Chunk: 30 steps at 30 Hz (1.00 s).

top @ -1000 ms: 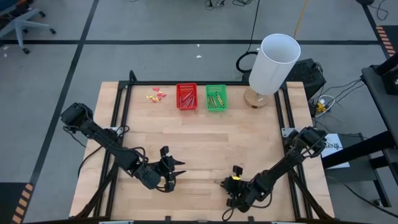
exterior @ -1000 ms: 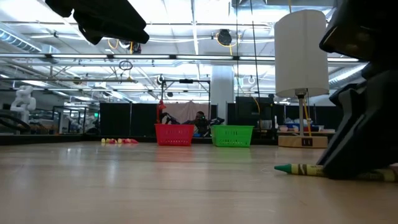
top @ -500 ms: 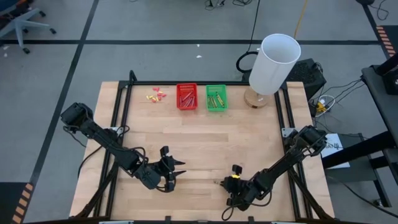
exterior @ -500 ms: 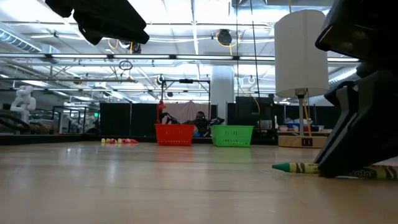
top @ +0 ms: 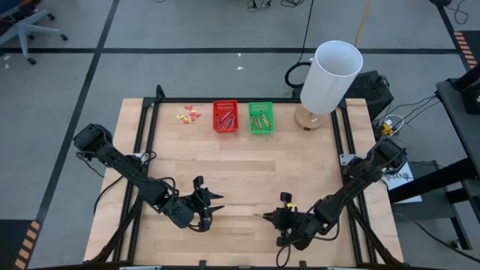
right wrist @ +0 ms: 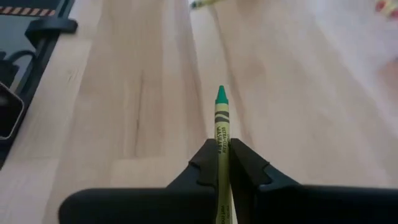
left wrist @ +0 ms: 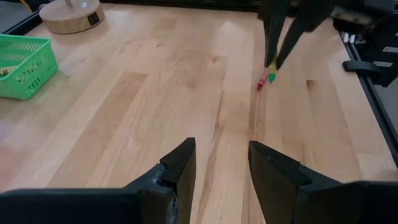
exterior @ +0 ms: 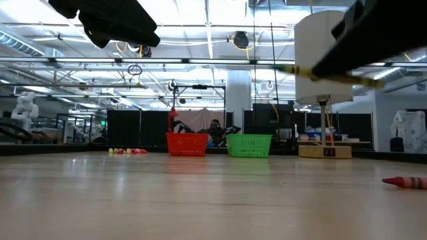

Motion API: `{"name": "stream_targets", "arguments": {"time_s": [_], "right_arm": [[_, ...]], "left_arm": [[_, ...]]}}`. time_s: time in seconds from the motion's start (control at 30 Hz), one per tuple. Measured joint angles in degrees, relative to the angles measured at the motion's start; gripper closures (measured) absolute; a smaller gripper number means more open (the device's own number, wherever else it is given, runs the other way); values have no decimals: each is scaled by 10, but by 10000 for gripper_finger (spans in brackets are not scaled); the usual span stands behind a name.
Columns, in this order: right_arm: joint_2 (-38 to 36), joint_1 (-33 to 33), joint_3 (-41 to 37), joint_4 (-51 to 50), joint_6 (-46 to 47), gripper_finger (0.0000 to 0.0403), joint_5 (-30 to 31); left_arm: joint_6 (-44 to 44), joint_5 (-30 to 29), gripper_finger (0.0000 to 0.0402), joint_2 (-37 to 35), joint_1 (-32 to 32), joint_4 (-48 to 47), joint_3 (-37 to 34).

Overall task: Sort crayons
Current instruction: Put the green crayon into the green bin

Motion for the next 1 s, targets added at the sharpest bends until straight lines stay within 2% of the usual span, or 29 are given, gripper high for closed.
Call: {"name": "stream_targets", "arguments": {"time_s": [0.1,0.57,1.0], "right_arm": [[-18,-1,0,0,-38,401,23],[-89,-15,1,1,-219,401,24],[-98,-15,1,1,-386,401,23]], "left_arm": [[0,0,256,0,0,0,0],[0,0,256,0,0,1,0],[0,0,256,0,0,0,0]]}}
